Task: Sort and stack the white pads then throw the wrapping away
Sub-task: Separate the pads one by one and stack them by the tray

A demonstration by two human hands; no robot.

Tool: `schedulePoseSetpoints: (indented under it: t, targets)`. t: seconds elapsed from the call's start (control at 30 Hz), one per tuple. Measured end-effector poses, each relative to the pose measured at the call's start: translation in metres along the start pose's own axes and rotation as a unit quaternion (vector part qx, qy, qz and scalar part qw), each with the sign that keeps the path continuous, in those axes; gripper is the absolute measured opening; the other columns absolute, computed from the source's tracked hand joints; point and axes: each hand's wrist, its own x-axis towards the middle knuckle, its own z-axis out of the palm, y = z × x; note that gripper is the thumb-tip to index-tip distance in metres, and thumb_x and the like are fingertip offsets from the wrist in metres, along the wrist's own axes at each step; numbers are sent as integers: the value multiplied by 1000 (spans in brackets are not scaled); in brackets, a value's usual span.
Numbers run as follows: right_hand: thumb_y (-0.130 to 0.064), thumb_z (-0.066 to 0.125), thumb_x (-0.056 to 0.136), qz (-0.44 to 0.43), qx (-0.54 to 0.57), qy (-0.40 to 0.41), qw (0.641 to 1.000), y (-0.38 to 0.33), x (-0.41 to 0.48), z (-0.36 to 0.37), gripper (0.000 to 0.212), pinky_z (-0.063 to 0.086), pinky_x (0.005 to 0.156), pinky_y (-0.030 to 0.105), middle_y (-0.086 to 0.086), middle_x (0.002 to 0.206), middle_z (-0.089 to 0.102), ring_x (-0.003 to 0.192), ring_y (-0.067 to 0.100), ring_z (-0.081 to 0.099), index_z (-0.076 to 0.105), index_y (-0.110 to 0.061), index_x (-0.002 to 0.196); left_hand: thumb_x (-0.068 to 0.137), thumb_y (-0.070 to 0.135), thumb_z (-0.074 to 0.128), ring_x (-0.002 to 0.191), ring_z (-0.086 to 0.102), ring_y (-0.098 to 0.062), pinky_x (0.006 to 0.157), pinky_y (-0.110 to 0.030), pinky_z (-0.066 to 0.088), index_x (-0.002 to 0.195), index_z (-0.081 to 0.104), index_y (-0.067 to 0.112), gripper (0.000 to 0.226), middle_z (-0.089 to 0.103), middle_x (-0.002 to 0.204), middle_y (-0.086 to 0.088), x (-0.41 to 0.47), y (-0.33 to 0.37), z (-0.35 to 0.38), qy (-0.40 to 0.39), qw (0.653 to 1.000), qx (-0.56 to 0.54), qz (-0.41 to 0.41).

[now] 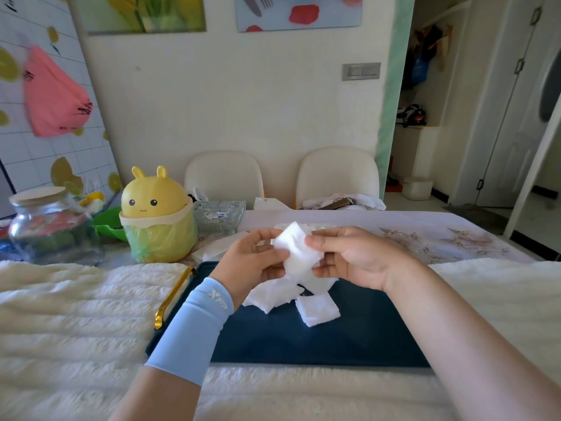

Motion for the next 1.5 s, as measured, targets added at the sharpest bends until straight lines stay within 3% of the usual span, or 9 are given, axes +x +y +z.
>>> schedulePoseSetpoints:
  t: [0.3, 0.43, 0.53, 0.63, 0.83, 0.97, 1.03, 1.23, 1.5]
  targets:
    - [-15, 66, 95, -18, 56, 58, 997, 0, 3, 7, 10, 59, 71, 32, 7, 84, 73, 70, 19, 70, 72, -9, 100, 91, 20, 67, 80, 61, -16, 79, -27, 55, 109, 69, 7, 22, 70, 94, -6, 1, -2, 10, 12, 996, -88, -26]
    - [-15, 69, 95, -35, -83, 104, 991, 4, 3, 4, 8, 56, 66, 31, 9, 89, 75, 71, 18, 71, 72, -10, 99, 89, 12, 70, 83, 67, -18, 73, -26, 58, 106, 69, 2, 20, 74, 99, -12, 4, -8, 7, 31, 992, -97, -69]
    - [-17, 73, 90, -87, -363, 119, 920, 4, 1, -3, 6, 47, 62, 15, -9, 85, 74, 63, -2, 65, 75, -23, 92, 88, 7, 70, 84, 70, -23, 71, -28, 60, 106, 65, -2, 21, 73, 103, -17, 7, -11, -1, 86, 990, -81, -73]
    - [-21, 79, 85, 0, -536, -8, 844, 4, -5, 0, 23, 39, 58, 5, -31, 78, 66, 68, -14, 59, 75, -34, 103, 89, 6, 69, 77, 73, -24, 68, -29, 60, 106, 65, -3, 19, 74, 98, -18, 8, -12, -6, 105, 989, -79, -73]
    - [-29, 85, 78, 96, -636, -52, 764, 13, -3, 11, 59, 51, 81, 27, -12, 113, 61, 101, 14, 62, 62, -32, 132, 88, 7, 71, 91, 72, -26, 75, -30, 60, 111, 66, 0, 25, 72, 110, -20, 8, -13, -4, 96, 992, -37, -66]
    - [-35, 85, 77, 112, -652, -55, 748, 11, -6, 8, 32, 43, 65, 28, -10, 92, 62, 78, 13, 58, 64, -23, 98, 90, 11, 68, 91, 71, -29, 72, -33, 60, 113, 65, -2, 26, 70, 114, -22, 6, -10, -2, 95, 989, -86, -78]
    - [-37, 85, 76, 91, -640, -55, 761, 10, -6, 6, 32, 38, 60, 29, -8, 79, 58, 69, 14, 54, 59, -18, 83, 93, 13, 66, 89, 71, -29, 71, -36, 60, 114, 63, -3, 27, 70, 112, -22, 6, -9, -2, 104, 986, -102, -83]
    - [-24, 66, 96, -33, -342, 52, 938, -2, -6, -1, 19, 43, 55, 22, 1, 81, 69, 61, 12, 63, 65, -6, 98, 92, 15, 68, 91, 73, -30, 77, -41, 61, 105, 68, -1, 21, 74, 103, -19, 7, -10, -3, 144, 987, -50, -57]
    - [-17, 65, 97, -76, -136, 109, 982, -9, -6, 12, 15, 36, 55, 25, 4, 98, 78, 74, 21, 74, 74, -16, 108, 90, 13, 69, 81, 75, -28, 75, -37, 61, 99, 73, 5, 12, 77, 91, -14, 4, -7, 5, 145, 987, -54, -32]
